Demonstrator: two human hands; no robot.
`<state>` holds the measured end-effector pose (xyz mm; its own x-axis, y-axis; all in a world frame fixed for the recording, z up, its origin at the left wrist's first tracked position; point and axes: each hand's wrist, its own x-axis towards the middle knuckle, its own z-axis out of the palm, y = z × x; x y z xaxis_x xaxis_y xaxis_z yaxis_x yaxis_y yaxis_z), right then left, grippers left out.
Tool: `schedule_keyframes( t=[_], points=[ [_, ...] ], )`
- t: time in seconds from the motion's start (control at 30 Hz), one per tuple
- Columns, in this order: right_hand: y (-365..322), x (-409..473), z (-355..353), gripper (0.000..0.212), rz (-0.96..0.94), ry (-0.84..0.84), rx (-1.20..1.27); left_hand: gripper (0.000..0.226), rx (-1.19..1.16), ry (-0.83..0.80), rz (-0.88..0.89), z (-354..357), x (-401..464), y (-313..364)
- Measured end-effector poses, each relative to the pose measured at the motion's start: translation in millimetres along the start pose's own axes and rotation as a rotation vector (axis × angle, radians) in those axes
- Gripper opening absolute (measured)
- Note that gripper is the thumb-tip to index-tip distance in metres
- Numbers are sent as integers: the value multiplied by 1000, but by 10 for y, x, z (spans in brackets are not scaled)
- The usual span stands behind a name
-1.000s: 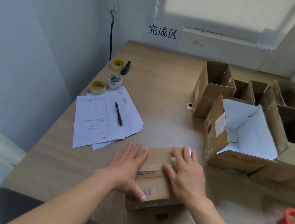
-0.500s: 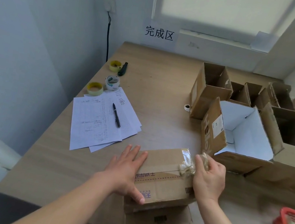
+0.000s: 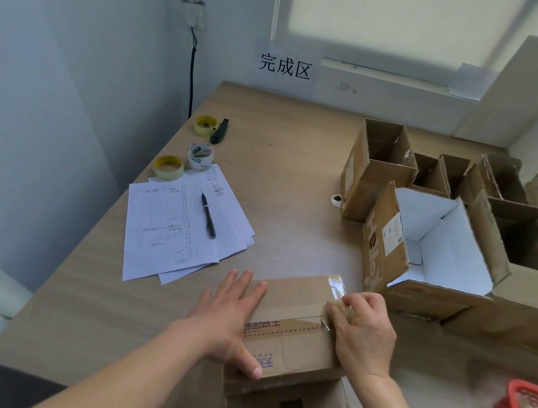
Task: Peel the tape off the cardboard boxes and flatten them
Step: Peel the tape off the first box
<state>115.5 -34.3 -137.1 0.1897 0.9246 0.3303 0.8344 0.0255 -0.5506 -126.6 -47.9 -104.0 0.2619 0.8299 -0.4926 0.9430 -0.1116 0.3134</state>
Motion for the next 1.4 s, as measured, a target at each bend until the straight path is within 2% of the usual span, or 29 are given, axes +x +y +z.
schedule_keyframes(
  t=[0.17, 0.27, 0.33, 0.5, 0.57, 0.67, 0.8, 0.9, 1.03, 1.13, 1.17, 1.27, 1.3, 1.4],
  points=[
    [1, -91, -25, 22, -164, 49, -91, 145, -14, -1, 2, -17, -10, 0],
    [-27, -207, -61, 41, -199, 16, -74, 145, -12, 1, -2, -6, -8, 5],
    [-51, -261, -95, 46, -207, -36, -92, 145, -8, 7, -6, 1, -5, 7],
    [-69, -166, -78, 29, -148, -58, -155, 145, 0, 14, -7, 9, 3, 10],
    [17, -17, -96, 27, 31, -47, -12, 144, -8, 16, -9, 1, 3, 7],
    [169, 142, -76, 27, 513, -1, 407, 144, -17, 15, -17, -7, 12, 7],
    [198, 141, -84, 13, 683, -39, 572, 144, -18, 22, -15, 10, 5, 6],
    [137, 113, -177, 25, 583, -103, 552, 144, -16, 18, -12, 10, 1, 13],
    [2, 18, -230, 67, 399, -216, 458, 144, -7, 22, -14, 8, -2, 28],
    [-36, 1, -143, 85, 304, -328, 153, 145, 1, 19, -18, 12, 5, 32],
    [-45, -1, -119, 83, 277, -340, 61, 145, 1, 20, -20, 17, 10, 32],
    [-43, 42, -91, 40, 213, -305, -33, 145, -2, 22, -21, 23, 19, 13],
    [-12, 64, -85, 33, 207, -291, -42, 145, -3, 20, -19, 32, 22, 3],
    [84, 144, -102, 40, 194, -255, -43, 146, -7, 22, -15, 43, 23, -12]
  ],
)
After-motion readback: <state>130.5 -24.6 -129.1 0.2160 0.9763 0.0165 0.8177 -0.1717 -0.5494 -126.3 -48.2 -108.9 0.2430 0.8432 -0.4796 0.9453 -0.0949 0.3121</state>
